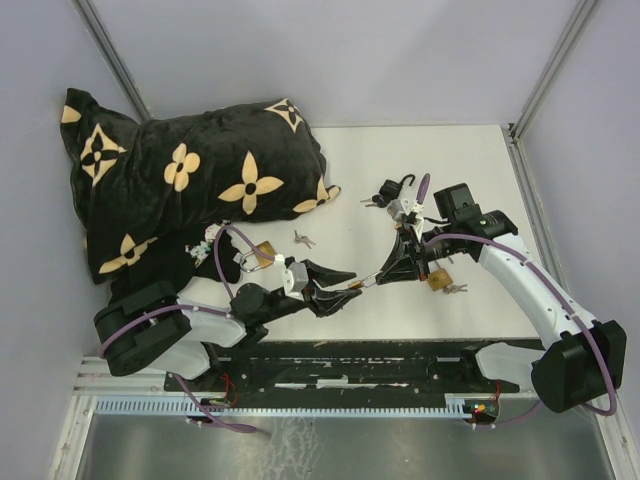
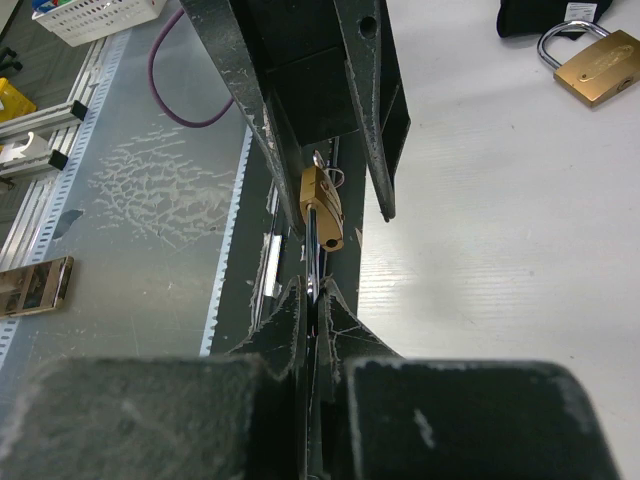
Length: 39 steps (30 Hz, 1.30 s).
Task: Lock with the key
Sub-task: Lock the lock.
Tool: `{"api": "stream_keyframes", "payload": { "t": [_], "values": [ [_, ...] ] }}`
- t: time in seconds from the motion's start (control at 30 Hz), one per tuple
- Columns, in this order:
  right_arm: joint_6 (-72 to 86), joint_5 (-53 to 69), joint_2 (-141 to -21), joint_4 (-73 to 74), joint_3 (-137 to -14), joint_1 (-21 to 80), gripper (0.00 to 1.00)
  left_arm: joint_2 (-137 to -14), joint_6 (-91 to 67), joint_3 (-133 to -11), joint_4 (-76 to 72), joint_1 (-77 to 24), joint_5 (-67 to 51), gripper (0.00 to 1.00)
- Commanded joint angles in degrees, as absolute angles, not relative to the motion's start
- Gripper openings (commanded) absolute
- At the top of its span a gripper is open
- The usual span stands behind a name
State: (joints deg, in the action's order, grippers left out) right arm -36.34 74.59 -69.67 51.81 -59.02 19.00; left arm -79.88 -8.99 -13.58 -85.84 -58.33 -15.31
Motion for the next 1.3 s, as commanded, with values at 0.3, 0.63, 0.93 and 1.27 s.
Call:
{"api": "stream_keyframes", "payload": {
  "t": [0.3,0.63,0.93,1.27],
  "values": [
    [-37.43,77.77,-67.99,51.59,-61.48,18.91,0.02,-79.58,-11.39,-14.97,-89.83,-58.42,-16.61,0.1],
    [-40.07,76.04,-67.08,53.35,-61.53,19.0,0.02,-85.56,-33.58,-21.15,-90.44,-51.37,-34.24,0.03],
    [-36.38,76.71,-67.25,50.32,-60.62,19.52,0.01,-88.96,-39.89,-24.31,-91.19,-50.01,-37.73,0.03],
    [-20.74,75.58,-69.69,35.25,-56.31,24.44,0.02,-86.49,-37.19,-28.52,-86.59,-51.15,-34.02,0.03]
  ]
}}
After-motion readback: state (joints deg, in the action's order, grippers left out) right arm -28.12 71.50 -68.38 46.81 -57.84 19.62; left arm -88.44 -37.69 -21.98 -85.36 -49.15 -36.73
